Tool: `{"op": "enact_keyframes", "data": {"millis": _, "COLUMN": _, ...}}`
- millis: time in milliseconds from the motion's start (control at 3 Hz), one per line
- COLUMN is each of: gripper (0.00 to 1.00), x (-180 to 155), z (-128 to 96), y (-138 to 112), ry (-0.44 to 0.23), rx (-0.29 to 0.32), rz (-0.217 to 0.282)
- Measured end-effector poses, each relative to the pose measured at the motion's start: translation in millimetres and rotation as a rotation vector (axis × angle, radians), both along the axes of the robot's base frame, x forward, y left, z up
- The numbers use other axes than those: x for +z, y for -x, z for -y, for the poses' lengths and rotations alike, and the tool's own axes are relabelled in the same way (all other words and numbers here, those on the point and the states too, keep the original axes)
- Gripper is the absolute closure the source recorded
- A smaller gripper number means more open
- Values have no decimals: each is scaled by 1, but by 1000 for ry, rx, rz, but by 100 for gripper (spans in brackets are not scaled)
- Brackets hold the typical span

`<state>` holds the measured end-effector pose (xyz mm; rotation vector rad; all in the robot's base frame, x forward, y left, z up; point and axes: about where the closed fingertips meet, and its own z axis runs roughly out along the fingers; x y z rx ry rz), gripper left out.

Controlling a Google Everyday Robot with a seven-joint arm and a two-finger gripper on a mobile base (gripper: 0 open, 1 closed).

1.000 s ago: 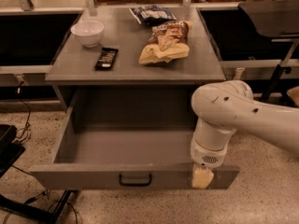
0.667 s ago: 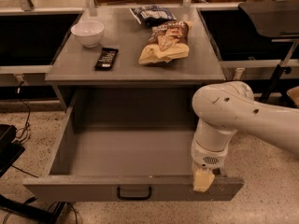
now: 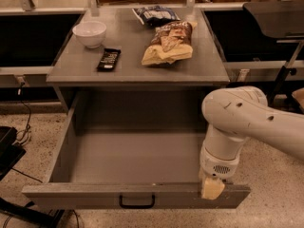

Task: Open top drawer

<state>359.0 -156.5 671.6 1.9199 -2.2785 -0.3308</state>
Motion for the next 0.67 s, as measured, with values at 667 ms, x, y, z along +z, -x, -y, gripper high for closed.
{"op": "enact_keyframes", "data": {"millis": 667, "gripper": 81, "x": 3, "z": 7, "y": 12, "ry": -3, "rx": 6, "rz": -29}}
